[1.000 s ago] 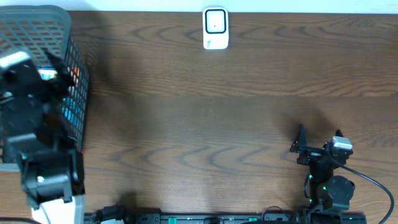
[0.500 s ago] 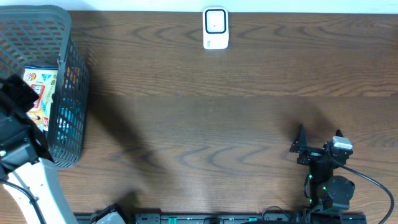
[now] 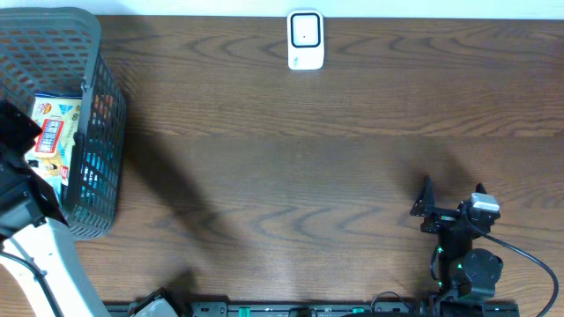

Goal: Scan the item barcode
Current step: 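Reach into the basket and grasp the green wipes pack with left gripper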

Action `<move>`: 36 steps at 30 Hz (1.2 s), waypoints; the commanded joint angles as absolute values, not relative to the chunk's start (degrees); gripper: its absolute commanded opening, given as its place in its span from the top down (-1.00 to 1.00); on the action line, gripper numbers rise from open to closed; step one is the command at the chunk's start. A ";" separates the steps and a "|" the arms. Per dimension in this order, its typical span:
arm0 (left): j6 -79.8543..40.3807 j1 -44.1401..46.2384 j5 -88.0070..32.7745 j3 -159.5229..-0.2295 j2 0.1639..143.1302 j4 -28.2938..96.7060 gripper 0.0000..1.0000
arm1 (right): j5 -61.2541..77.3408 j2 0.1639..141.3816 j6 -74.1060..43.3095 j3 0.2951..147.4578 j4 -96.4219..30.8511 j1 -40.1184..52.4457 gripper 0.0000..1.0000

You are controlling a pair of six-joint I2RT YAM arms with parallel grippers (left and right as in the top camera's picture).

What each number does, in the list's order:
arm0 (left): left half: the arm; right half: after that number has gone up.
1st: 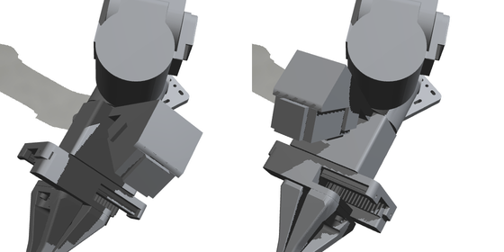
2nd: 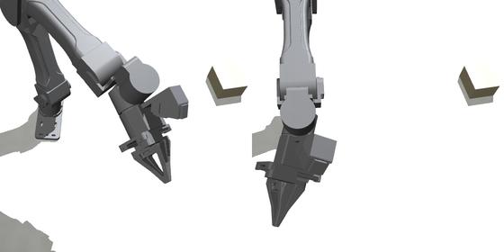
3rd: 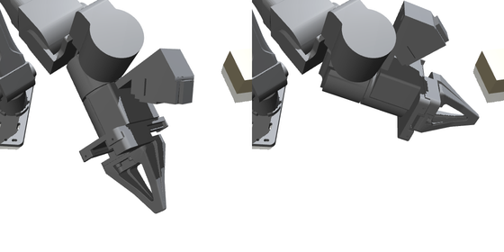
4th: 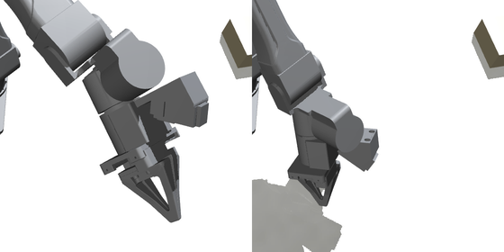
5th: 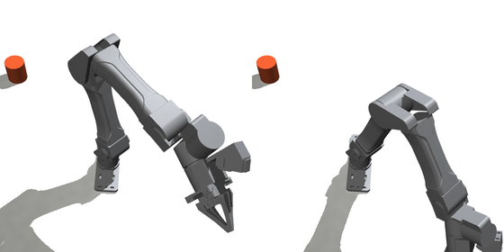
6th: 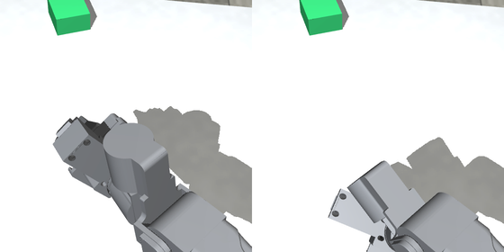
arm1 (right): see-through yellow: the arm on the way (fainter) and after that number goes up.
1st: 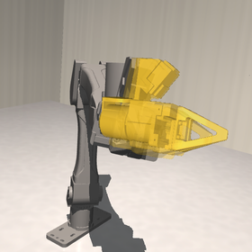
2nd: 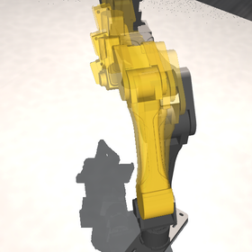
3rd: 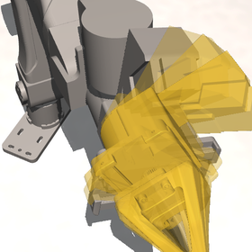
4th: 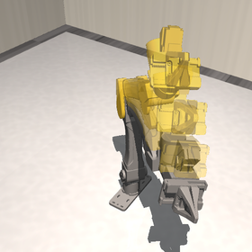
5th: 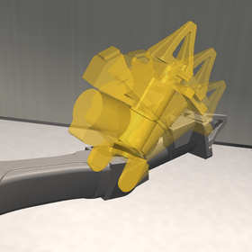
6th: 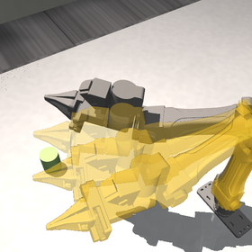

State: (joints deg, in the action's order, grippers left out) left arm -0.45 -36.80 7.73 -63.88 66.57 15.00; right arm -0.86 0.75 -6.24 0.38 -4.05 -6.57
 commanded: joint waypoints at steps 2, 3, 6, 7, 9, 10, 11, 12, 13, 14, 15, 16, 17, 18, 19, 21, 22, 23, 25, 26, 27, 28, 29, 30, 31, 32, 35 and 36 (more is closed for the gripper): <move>-0.97 -39.27 1.19 -65.01 72.27 14.55 -0.96 | -0.73 0.86 -5.50 0.32 -4.27 -7.18 -0.99; -0.97 -39.99 0.71 -65.01 73.58 14.66 -0.95 | -0.71 0.86 -5.48 0.32 -4.27 -7.18 -0.98; -0.91 -42.46 0.60 -65.01 77.47 15.77 -0.96 | -0.71 0.86 -5.48 0.32 -4.27 -7.18 -0.99; -0.89 -43.31 0.62 -65.01 78.50 16.34 -0.96 | -0.71 0.86 -5.50 0.32 -4.27 -7.18 -0.99; -0.93 -45.23 0.60 -65.01 80.47 18.17 -0.96 | -0.71 0.86 -5.50 0.32 -4.27 -7.18 -0.98; -0.93 -46.30 0.60 -65.01 81.43 19.35 -0.96 | -0.71 0.86 -5.50 0.32 -4.27 -7.18 -0.98; -0.93 -47.20 0.60 -65.01 82.19 20.36 -0.96 | -0.71 0.86 -5.48 0.32 -4.27 -7.18 -0.98; -0.93 -48.05 0.56 -65.01 82.89 21.26 -0.98 | -0.71 0.86 -5.48 0.32 -4.27 -7.18 -0.98; -0.93 -48.86 0.56 -65.01 83.59 22.24 -0.98 | -0.71 0.86 -5.50 0.32 -4.27 -7.18 -0.99; -0.93 -49.58 0.56 -65.01 84.33 23.27 -0.97 | -0.73 0.86 -5.50 0.32 -4.27 -7.18 -0.99; -0.93 -50.04 0.56 -65.01 84.93 24.08 -0.97 | -0.71 0.86 -5.50 0.32 -4.27 -7.18 -0.99; -0.93 -50.33 0.56 -65.01 85.54 24.91 -0.97 | -0.71 0.86 -5.48 0.32 -4.27 -7.18 -0.99; -0.93 -50.46 0.56 -64.99 86.21 25.89 -0.97 | -0.71 0.86 -5.48 0.32 -4.27 -7.18 -0.98; -0.93 -50.46 0.54 -64.99 86.85 26.65 -0.97 | -0.71 0.86 -5.48 0.32 -4.27 -7.18 -0.99; -0.93 -50.43 0.51 -64.95 87.29 27.00 -0.97 | -0.71 0.86 -5.48 0.32 -4.27 -7.18 -0.99; -0.93 -50.43 0.38 -64.82 88.49 28.08 -0.96 | -0.71 0.86 -5.48 0.32 -4.27 -7.18 -0.99; -0.93 -50.46 0.38 -64.73 88.97 28.58 -0.96 | -0.73 0.86 -5.48 0.32 -4.27 -7.18 -0.99; -0.95 -50.46 0.40 -64.62 89.58 29.12 -0.95 | -0.71 0.86 -5.50 0.32 -4.27 -7.18 -0.98; -1.02 -50.46 0.38 -64.18 91.00 29.56 -0.95 | -0.71 0.86 -5.50 0.32 -4.27 -7.18 -0.99; -0.99 -50.46 0.38 -64.01 91.55 29.56 -0.95 | -0.71 0.86 -5.48 0.32 -4.27 -7.18 -0.99; -0.99 -50.43 0.38 -63.94 93.12 30.06 -0.95 | -0.71 0.86 -5.48 0.32 -4.27 -7.18 -0.98; -1.02 -50.43 0.36 -63.94 93.84 30.39 -0.95 | -0.71 0.86 -5.50 0.32 -4.27 -7.18 -0.99; -1.02 -50.43 0.36 -63.94 94.76 30.63 -0.95 | -0.71 0.86 -5.50 0.32 -4.27 -7.18 -0.99; -1.04 -50.43 0.34 -63.94 95.55 30.72 -0.95 | -0.71 0.86 -5.50 0.32 -4.27 -7.18 -0.98; -0.97 -50.43 -0.49 -63.94 96.53 30.79 -0.95 | -0.71 0.86 -5.48 0.32 -4.27 -7.18 -0.98; -0.97 -50.46 -1.30 -63.94 97.36 30.79 -0.95 | -0.71 0.86 -5.50 0.32 -4.27 -7.18 -0.98; -0.97 -50.46 -3.01 -63.94 101.60 30.98 -0.86 | -0.71 0.86 -5.50 0.32 -4.27 -7.18 -0.99; -0.95 -50.46 -3.01 -63.94 102.39 30.98 -0.86 | -0.71 0.86 -5.48 0.32 -4.27 -7.18 -0.99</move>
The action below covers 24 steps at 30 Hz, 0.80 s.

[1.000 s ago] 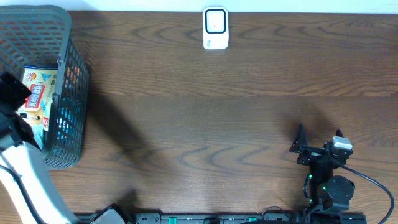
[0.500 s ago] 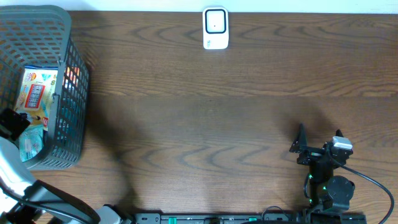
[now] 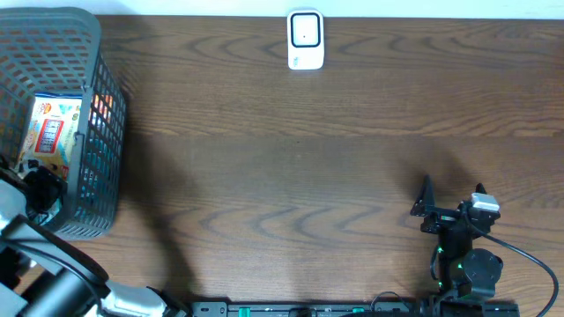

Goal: Scan the item barcode
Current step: 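Reach into the basket and grasp the green wipes pack with left gripper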

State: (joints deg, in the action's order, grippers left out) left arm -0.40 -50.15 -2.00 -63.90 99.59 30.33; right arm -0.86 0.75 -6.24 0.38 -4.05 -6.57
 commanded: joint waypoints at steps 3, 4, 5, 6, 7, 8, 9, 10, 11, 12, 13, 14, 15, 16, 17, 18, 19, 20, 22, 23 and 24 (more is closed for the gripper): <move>-0.97 -50.43 -3.05 -63.94 104.44 30.98 -0.84 | -0.71 0.86 -5.50 0.32 -4.27 -7.18 -0.99; -0.97 -50.43 -3.07 -63.94 104.99 30.96 -0.83 | -0.71 0.86 -5.48 0.32 -4.27 -7.18 -0.99; -0.97 -50.43 -3.07 -63.94 105.56 31.03 -0.82 | -0.71 0.86 -5.48 0.32 -4.27 -7.18 -0.99; -0.97 -50.43 -3.09 -63.94 106.08 31.07 -0.77 | -0.71 0.86 -5.48 0.32 -4.27 -7.18 -0.98; -0.97 -50.43 -3.16 -63.94 106.61 31.18 -0.71 | -0.71 0.86 -5.50 0.32 -4.27 -7.18 -0.99; -0.95 -50.43 -3.49 -63.94 107.11 31.27 -0.62 | -0.71 0.86 -5.50 0.32 -4.27 -7.18 -0.99; -0.97 -50.43 -3.90 -63.94 107.48 31.44 -0.49 | -0.71 0.86 -5.50 0.32 -4.27 -7.18 -0.99; -0.99 -50.43 -3.97 -63.94 107.63 31.53 -0.37 | -0.71 0.86 -5.50 0.32 -4.27 -7.18 -0.98; -0.97 -50.43 -4.12 -63.94 107.66 31.68 -0.23 | -0.71 0.86 -5.50 0.32 -4.27 -7.18 -0.99; -0.97 -50.43 -4.12 -63.96 107.63 31.68 -0.13 | -0.71 0.86 -5.48 0.32 -4.27 -7.18 -0.99; -0.97 -50.43 -4.12 -63.99 107.63 31.73 -0.04 | -0.71 0.86 -5.48 0.32 -4.27 -7.18 -0.98; -0.97 -50.43 -4.10 -63.99 107.61 31.94 0.06 | -0.71 0.86 -5.50 0.32 -4.27 -7.18 -0.99; -0.97 -50.43 -4.10 -63.99 107.59 32.16 0.18 | -0.71 0.86 -5.48 0.32 -4.27 -7.18 -0.99; -0.97 -50.43 -4.12 -63.99 107.59 32.32 0.19 | -0.71 0.86 -5.50 0.32 -4.27 -7.18 -0.99; -0.99 -50.43 -4.12 -63.99 107.59 32.36 0.19 | -0.71 0.86 -5.48 0.32 -4.27 -7.18 -0.98; -0.97 -50.43 -4.12 -63.99 107.57 32.38 0.19 | -0.71 0.86 -5.48 0.32 -4.27 -7.18 -0.99; -0.99 -50.43 -4.12 -63.99 107.46 32.38 0.19 | -0.71 0.86 -5.48 0.32 -4.27 -7.18 -0.99; -0.97 -50.43 -4.12 -63.99 107.20 32.34 0.19 | -0.71 0.86 -5.48 0.32 -4.27 -7.18 -0.99; -1.04 -50.43 -4.12 -64.18 106.30 32.34 0.19 | -0.71 0.86 -5.48 0.32 -4.27 -7.18 -0.99; -1.21 -50.43 -4.12 -64.38 105.71 32.36 0.19 | -0.73 0.86 -5.48 0.32 -4.27 -7.18 -0.99; -1.23 -50.43 -4.14 -64.66 104.95 32.47 0.19 | -0.71 0.86 -5.50 0.32 -4.27 -7.18 -0.98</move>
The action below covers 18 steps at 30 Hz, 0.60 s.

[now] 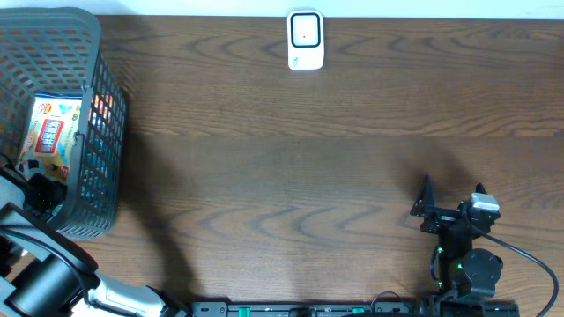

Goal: Scan the item barcode
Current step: 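Reach into the basket and grasp the green wipes pack with left gripper, then carry the green wipes pack toward the scanner and set it down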

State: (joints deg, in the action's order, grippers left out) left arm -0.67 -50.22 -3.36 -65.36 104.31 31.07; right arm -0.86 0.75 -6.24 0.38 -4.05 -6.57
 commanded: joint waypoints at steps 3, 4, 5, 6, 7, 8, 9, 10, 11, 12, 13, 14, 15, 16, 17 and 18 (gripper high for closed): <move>-1.63 -50.43 -4.16 -65.67 101.23 32.58 0.20 | -0.71 0.86 -5.48 0.32 -4.27 -7.18 -0.98; -1.85 -50.41 -4.47 -66.00 99.59 32.53 0.20 | -0.73 0.86 -5.50 0.32 -4.27 -7.18 -0.99; -1.83 -50.39 -5.45 -66.41 97.60 32.45 0.19 | -0.71 0.86 -5.50 0.32 -4.27 -7.18 -0.99; -1.83 -50.39 -6.96 -66.81 95.39 32.01 0.19 | -0.71 0.86 -5.48 0.32 -4.27 -7.18 -0.99; -1.85 -50.39 -8.93 -67.16 92.97 31.38 0.20 | -0.71 0.86 -5.48 0.32 -4.27 -7.18 -0.98; -1.91 -50.39 -10.81 -67.42 90.85 30.68 0.19 | -0.73 0.86 -5.50 0.32 -4.27 -7.18 -0.99; -2.68 -50.39 -12.93 -67.68 88.12 29.63 0.19 | -0.71 0.86 -5.50 0.32 -4.27 -7.18 -0.99; -3.64 -50.39 -14.50 -67.88 85.89 28.64 0.19 | -0.71 0.86 -5.48 0.32 -4.27 -7.18 -0.99; -4.84 -50.39 -16.03 -67.99 83.40 27.51 0.19 | -0.71 0.86 -5.50 0.32 -4.27 -7.18 -0.98; -6.02 -50.39 -17.61 -68.07 80.88 26.11 0.19 | -0.71 0.86 -5.50 0.32 -4.27 -7.18 -0.99; -7.51 -50.39 -19.44 -68.07 78.24 24.38 0.19 | -0.71 0.86 -5.50 0.32 -4.27 -7.18 -0.98; -9.28 -50.39 -22.15 -68.07 74.89 21.98 0.20 | -0.71 0.86 -5.50 0.32 -4.27 -7.18 -0.98; -10.94 -50.39 -24.58 -68.07 72.23 19.84 0.20 | -0.71 0.86 -5.48 0.32 -4.27 -7.18 -0.98; -12.53 -50.39 -26.79 -68.07 69.91 17.87 0.19 | -0.71 0.86 -5.48 0.32 -4.27 -7.18 -0.99; -14.74 -50.37 -29.43 -68.07 67.26 15.35 0.20 | -0.71 0.86 -5.50 0.32 -4.27 -7.18 -0.98; -16.62 -50.28 -31.31 -68.07 65.28 13.28 0.19 | -0.71 0.86 -5.50 0.32 -4.27 -7.18 -0.99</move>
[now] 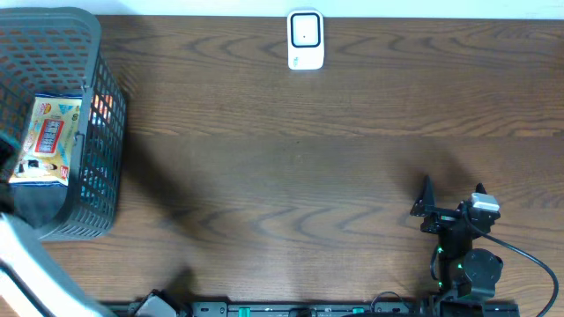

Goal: Scan the item barcode
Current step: 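Carry the green wipes pack toward the scanner and set it down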

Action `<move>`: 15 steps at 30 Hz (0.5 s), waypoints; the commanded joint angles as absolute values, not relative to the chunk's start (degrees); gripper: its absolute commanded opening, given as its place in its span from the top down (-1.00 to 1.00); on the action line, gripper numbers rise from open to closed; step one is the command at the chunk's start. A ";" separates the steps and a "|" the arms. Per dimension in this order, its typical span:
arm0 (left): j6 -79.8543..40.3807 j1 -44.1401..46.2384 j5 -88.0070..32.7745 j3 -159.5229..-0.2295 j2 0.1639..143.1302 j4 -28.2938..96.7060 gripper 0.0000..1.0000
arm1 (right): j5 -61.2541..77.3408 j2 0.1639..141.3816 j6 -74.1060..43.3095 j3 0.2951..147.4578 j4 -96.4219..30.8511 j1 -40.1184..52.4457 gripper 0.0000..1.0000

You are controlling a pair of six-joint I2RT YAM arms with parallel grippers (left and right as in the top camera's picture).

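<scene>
The item is a flat, colourful snack packet (pixel 48 136) inside the grey mesh basket (pixel 92 53) at the far left. A white barcode scanner (pixel 305 40) stands at the table's far edge, in the middle. My left arm (pixel 18 264) comes in from the bottom left corner. A dark blurred part of it touches or overlaps the packet's left edge, and its fingers cannot be made out. At the near right my right gripper (pixel 452 195) rests open and empty, fingers pointing away from me.
The basket's tall mesh walls surround the packet on all sides. Brown wooden tabletop (pixel 291 176) stretches between the basket, the scanner and the right arm. A dark rail (pixel 308 308) runs along the near edge.
My left arm has shifted: the dark wrist that covered the basket's near left corner now sits at the frame's left edge. The packet's lower edge is uncovered and it looks slightly shifted.
My left arm first reached over the left part of the basket, covering part of the packet. Then its dark wrist sat low at the basket's near left corner for two moments. Now it is beside the packet's left edge. The right arm has stayed put.
</scene>
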State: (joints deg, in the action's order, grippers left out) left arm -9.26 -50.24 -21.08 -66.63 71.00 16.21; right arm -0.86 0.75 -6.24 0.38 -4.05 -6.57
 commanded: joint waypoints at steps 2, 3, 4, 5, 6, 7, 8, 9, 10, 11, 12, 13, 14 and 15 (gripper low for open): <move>-20.75 -49.43 -34.79 -68.07 61.10 8.32 0.20 | -0.73 0.86 -5.50 0.32 -4.27 -7.18 -0.99; -22.44 -48.53 -36.05 -68.07 59.20 6.13 0.19 | -0.71 0.86 -5.48 0.32 -4.27 -7.18 -0.99; -23.57 -47.42 -36.93 -68.07 57.71 4.56 0.19 | -0.71 0.86 -5.48 0.32 -4.27 -7.18 -0.98; -25.06 -45.06 -37.21 -68.07 55.72 3.25 0.19 | -0.71 0.86 -5.50 0.32 -4.27 -7.18 -0.98; -25.45 -43.35 -37.19 -68.07 54.72 3.05 0.19 | -0.71 0.86 -5.48 0.32 -4.27 -7.18 -0.99; -25.41 -40.99 -37.19 -68.07 53.80 3.14 0.19 | -0.71 0.86 -5.48 0.32 -4.27 -7.18 -0.98; -25.41 -38.28 -37.32 -68.05 53.21 3.44 0.20 | -0.71 0.86 -5.48 0.32 -4.27 -7.18 -0.99; -25.41 -35.68 -37.34 -68.05 53.01 3.84 0.19 | -0.71 0.86 -5.48 0.32 -4.27 -7.18 -0.98; -25.39 -32.62 -37.36 -68.05 53.04 4.32 0.20 | -0.71 0.86 -5.50 0.32 -4.27 -7.18 -0.99; -25.32 -29.74 -37.32 -68.05 53.21 5.04 0.19 | -0.71 0.86 -5.50 0.32 -4.27 -7.18 -0.99; -24.82 -26.83 -37.32 -68.05 53.67 5.82 0.19 | -0.71 0.86 -5.48 0.32 -4.27 -7.18 -0.99; -23.81 -23.49 -37.32 -68.05 54.30 6.90 0.19 | -0.71 0.86 -5.48 0.32 -4.27 -7.18 -0.98; -22.04 -19.03 -37.28 -68.05 55.51 8.71 0.19 | -0.71 0.86 -5.50 0.32 -4.27 -7.18 -0.99; -20.84 -15.92 -37.19 -68.05 56.60 10.09 0.20 | -0.71 0.86 -5.48 0.32 -4.27 -7.18 -0.99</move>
